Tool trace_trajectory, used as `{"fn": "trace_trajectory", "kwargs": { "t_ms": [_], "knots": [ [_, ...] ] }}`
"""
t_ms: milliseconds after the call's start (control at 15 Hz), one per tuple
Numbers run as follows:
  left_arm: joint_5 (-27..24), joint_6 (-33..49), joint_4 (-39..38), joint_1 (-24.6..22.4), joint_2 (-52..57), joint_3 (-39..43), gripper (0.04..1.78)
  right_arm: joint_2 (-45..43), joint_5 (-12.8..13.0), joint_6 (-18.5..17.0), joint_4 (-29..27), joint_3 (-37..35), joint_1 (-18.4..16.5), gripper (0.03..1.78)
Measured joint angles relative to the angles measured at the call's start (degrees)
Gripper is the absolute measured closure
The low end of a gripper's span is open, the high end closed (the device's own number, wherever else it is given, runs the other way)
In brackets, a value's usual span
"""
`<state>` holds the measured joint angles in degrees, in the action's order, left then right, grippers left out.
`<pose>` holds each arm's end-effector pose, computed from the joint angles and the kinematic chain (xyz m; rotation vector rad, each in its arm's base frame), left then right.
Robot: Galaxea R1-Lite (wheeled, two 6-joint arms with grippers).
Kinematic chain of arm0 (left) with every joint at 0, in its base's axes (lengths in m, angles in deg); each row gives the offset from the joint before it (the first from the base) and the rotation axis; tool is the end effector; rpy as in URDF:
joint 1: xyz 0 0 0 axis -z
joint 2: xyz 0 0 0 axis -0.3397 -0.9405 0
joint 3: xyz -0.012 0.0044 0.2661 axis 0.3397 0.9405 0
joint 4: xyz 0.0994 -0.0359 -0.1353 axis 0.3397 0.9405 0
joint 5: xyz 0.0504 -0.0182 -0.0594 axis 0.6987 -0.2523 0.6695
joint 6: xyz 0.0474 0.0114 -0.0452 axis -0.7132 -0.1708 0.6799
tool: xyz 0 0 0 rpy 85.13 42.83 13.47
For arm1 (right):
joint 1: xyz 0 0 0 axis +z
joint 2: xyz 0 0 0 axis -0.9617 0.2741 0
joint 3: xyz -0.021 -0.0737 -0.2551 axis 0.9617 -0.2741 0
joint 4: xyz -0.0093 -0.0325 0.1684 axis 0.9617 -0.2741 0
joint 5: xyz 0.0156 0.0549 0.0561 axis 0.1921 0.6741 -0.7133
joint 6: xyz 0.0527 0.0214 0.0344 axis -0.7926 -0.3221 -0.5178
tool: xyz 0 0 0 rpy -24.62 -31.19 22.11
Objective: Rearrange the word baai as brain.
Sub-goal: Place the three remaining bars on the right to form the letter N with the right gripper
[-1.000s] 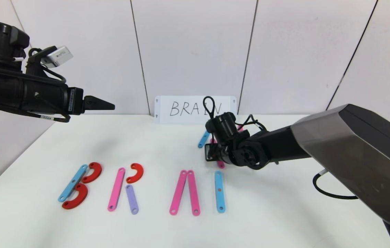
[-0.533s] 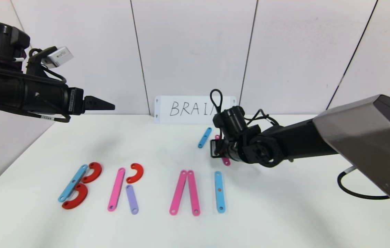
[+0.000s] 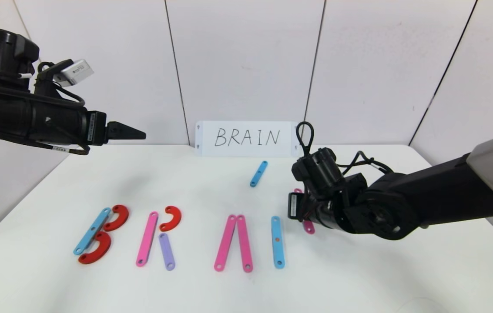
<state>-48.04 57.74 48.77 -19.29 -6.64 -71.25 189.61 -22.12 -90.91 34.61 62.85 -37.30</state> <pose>0.3044 -0.0303 0.2285 -0.0608 0.5405 -0.4377 0.3094 0.2027 0.0598 0.1444 0.7753 0.0534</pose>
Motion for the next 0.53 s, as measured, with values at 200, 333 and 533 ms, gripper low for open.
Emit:
{"fn": "trace_trajectory", "kwargs": {
  "t_ms": [200,333,533],
  "knots": [
    [0.0,0.0,0.0,0.0,0.0,0.0,0.08,-2.8,0.0,-0.8,0.7,-4.8,0.9,1.51],
    [0.0,0.0,0.0,0.0,0.0,0.0,0.08,-3.6,0.0,-1.0,0.9,-6.6,1.3,1.51],
    [0.0,0.0,0.0,0.0,0.0,0.1,0.08,-3.5,0.0,-1.0,1.0,-8.2,1.2,1.51]
  ]
}}
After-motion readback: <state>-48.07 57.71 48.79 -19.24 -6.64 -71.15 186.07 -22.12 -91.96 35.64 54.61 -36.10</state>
